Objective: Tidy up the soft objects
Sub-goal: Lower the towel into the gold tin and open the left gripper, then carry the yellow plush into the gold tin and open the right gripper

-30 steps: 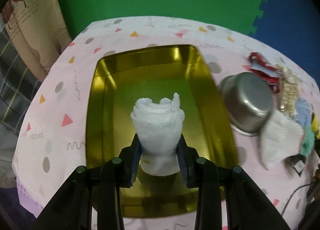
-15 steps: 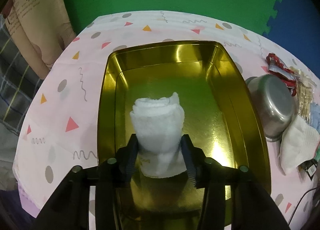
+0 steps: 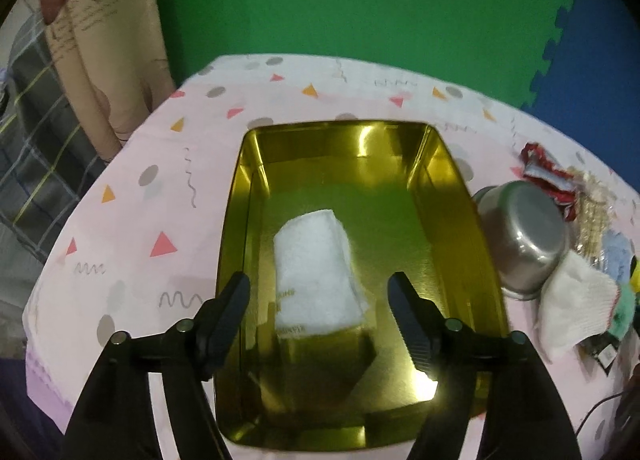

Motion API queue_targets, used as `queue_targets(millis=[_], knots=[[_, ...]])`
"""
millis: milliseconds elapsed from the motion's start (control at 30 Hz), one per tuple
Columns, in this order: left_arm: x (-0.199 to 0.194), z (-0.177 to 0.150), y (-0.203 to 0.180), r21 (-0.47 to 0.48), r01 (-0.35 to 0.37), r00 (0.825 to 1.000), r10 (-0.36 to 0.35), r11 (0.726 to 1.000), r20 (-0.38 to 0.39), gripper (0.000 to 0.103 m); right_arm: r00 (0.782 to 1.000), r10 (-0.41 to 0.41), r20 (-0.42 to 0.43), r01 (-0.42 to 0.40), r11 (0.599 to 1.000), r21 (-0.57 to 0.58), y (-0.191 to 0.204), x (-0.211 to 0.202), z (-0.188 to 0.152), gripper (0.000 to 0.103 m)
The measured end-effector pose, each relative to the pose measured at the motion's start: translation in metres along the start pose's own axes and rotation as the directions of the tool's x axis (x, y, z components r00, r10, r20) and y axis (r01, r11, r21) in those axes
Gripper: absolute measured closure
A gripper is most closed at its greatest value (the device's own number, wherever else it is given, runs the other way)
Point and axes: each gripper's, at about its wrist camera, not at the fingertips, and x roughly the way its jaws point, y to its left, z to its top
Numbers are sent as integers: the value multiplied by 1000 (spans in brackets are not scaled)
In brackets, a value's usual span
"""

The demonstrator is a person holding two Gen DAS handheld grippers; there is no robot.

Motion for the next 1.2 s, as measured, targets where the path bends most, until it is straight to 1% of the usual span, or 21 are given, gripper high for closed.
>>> queue_targets(millis=[133,167,267,333,400,467,633,733,900,1067,1100,1200], knots=[[-13,-8,0,-22,-6,1000,7,1000,29,32,1000,-11,-5,11,1000,19,0,-1,0,65],[-17,-12,0,-29,-14,999,15,999,37,32,1000,-15,-5,15,1000,22,1,-2,0,67],[-23,-21,2,-40,-29,998,31,999,54,32,1000,-27,-5,27,999,18,6,-5,-2,67],[-25,-25,3,-47,-27,998,30,999,55,31,1000,-30,-7,30,999,11,9,-8,-3,69],[-26,-29,5,-56,-13,998,17,998,57,31,1000,-31,0,31,999,8,12,-14,-3,70],[-26,-31,7,-70,-12,998,16,997,57,31,999,-36,10,36,999,12,13,-21,-2,70],[-26,-34,9,-75,-15,998,20,997,67,28,999,-17,36,17,1000,22,22,-45,7,70],[-28,-35,11,-79,-9,997,15,997,75,25,998,11,70,-12,1000,13,36,-63,18,70],[-30,-36,16,-89,-29,995,37,996,90,24,988,102,120,-98,994,-40,79,-88,41,70],[-33,-34,27,-121,-42,993,54,992,103,22,968,217,123,-201,971,-132,139,-103,55,70],[-34,-33,29,-124,-46,993,59,991,105,22,961,252,116,-234,960,-151,155,-104,57,70],[-36,-32,39,-150,-49,991,67,988,116,22,942,323,93,-297,930,-216,197,-107,59,70]])
